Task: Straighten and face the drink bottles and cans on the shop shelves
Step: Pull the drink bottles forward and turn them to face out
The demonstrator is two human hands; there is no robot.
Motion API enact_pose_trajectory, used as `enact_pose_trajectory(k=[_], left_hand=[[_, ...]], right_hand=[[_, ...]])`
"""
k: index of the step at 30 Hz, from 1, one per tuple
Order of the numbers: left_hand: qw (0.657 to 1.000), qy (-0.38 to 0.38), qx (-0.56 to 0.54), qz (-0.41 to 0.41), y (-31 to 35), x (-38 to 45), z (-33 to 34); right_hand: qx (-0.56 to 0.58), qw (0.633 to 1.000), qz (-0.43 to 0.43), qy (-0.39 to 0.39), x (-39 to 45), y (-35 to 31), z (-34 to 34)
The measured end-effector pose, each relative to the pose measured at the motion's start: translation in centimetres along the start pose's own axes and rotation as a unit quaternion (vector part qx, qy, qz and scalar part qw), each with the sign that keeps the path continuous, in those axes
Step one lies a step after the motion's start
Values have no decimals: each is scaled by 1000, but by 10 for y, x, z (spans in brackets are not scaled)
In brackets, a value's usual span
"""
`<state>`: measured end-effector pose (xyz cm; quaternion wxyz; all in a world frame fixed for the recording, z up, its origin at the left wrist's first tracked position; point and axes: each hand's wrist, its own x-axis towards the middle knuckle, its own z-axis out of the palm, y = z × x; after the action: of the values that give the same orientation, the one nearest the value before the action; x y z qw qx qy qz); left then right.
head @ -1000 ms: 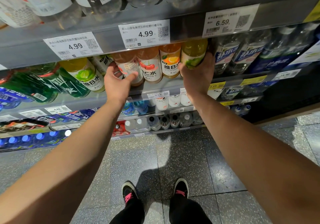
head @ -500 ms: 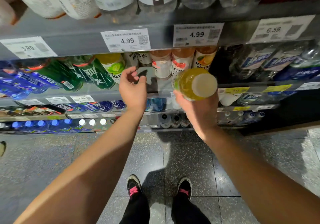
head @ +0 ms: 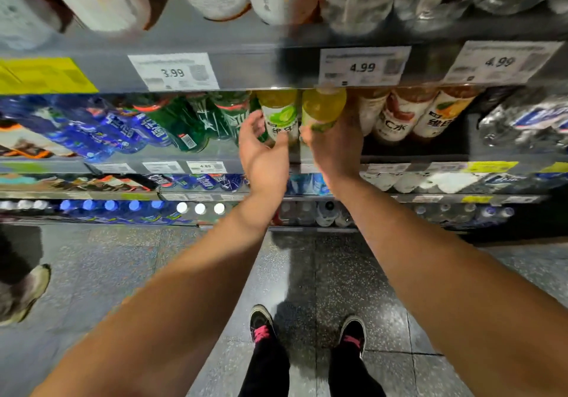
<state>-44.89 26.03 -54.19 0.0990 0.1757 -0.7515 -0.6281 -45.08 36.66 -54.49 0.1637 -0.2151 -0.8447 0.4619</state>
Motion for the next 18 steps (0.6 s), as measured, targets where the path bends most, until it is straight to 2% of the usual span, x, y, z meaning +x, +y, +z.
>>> enact_pose_trajectory(k=[2,4,12,15,18], left_hand=[[997,63,19,43,-2,4,-9],[994,103,27,39,-3,13,-19],[997,66,28,7,-5,44,-32],[998,58,26,-8,-3,42,-33],[999,49,-5,-22,-1,27,-27]], right_hand=[[-16,1000,-10,15,2,-4,6],[-24,999,-21,22,5,-8,8],[-56,998,-6,18,-4,-9,10],[-58,998,3,32,-5,-5,8],[-66,997,27,10,-7,4,-1]])
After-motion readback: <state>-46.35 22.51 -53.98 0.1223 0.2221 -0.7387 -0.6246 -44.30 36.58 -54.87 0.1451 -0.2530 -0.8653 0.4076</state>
